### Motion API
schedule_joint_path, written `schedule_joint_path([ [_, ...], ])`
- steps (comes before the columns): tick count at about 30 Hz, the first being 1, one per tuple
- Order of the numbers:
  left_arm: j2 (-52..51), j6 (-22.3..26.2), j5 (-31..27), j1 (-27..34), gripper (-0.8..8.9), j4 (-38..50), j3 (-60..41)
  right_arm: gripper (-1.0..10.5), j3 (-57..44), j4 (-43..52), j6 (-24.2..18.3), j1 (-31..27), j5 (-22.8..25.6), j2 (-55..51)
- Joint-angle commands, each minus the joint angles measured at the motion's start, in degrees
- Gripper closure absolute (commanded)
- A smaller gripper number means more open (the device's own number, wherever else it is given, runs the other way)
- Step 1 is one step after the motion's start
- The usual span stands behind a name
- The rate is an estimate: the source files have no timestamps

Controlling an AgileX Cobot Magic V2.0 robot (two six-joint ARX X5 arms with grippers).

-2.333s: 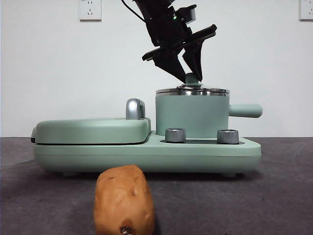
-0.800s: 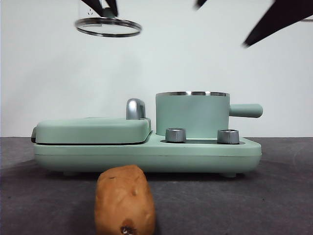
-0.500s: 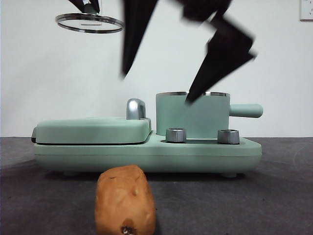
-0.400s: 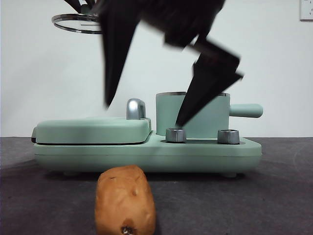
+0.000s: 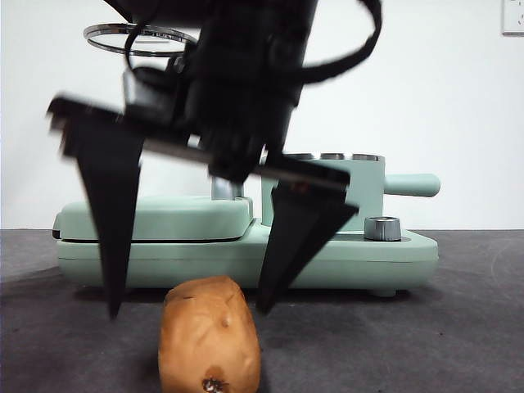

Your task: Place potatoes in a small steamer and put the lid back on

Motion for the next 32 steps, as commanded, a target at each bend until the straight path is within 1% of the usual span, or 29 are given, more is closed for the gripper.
schedule_joint_path([
  [1, -0.5, 0.0, 0.0, -0.1, 7.99, 1.3, 2.6, 4.6, 1.2, 0.9, 0.7, 0.8, 0.1, 3.2],
  [3, -0.5, 0.0, 0.0, -0.1, 7.99, 1.3, 2.6, 5.0, 1.2, 0.7, 0.6, 0.8, 0.1, 4.3],
  [5, -0.5, 0.0, 0.0, -0.1, 7.99, 1.3, 2.6, 6.0, 1.2, 0.4, 0.2, 0.7, 0.0, 5.1],
  [8, -0.5, 0.0, 0.0, -0.1, 7.99, 1.3, 2.6, 8.1, 1.2, 0.5, -0.2, 0.7, 0.2, 5.1],
  [9, -0.5, 0.0, 0.0, -0.1, 7.99, 1.2, 2.6, 8.5, 1.2, 0.5, -0.2, 0.7, 0.2, 5.0],
  [10, -0.5, 0.0, 0.0, -0.1, 7.99, 1.3, 2.6, 8.7, 1.4, 0.3, -0.3, 0.7, 0.0, 5.0],
  [14, -0.5, 0.0, 0.0, -0.1, 7.99, 1.2, 2.6, 8.7, 4.5, -4.6, -1.7, -0.3, 0.0, 4.9],
  [19, -0.5, 0.0, 0.0, -0.1, 7.99, 1.2, 2.6, 8.7, 13.6, -13.7, -6.2, -3.0, 0.5, 4.9],
  [21, -0.5, 0.0, 0.0, -0.1, 7.99, 1.2, 2.6, 8.7, 18.0, -16.8, -8.5, -4.5, 1.9, 4.9],
  [23, -0.5, 0.0, 0.0, -0.1, 7.99, 1.2, 2.6, 8.7, 22.4, -18.7, -10.6, -6.3, 4.4, 4.9],
  [25, -0.5, 0.0, 0.0, -0.1, 7.99, 1.2, 2.6, 8.7, 27.1, -19.8, -13.0, -8.6, 6.5, 4.9],
  [28, -0.5, -0.2, 0.0, -0.1, 7.99, 1.2, 2.6, 8.7, 33.4, -19.8, -15.8, -12.8, 7.3, 4.9],
  [32, -0.5, -0.7, 0.0, -0.1, 7.99, 1.2, 2.5, 8.7, 38.1, -17.2, -17.3, -18.5, 7.3, 4.9],
])
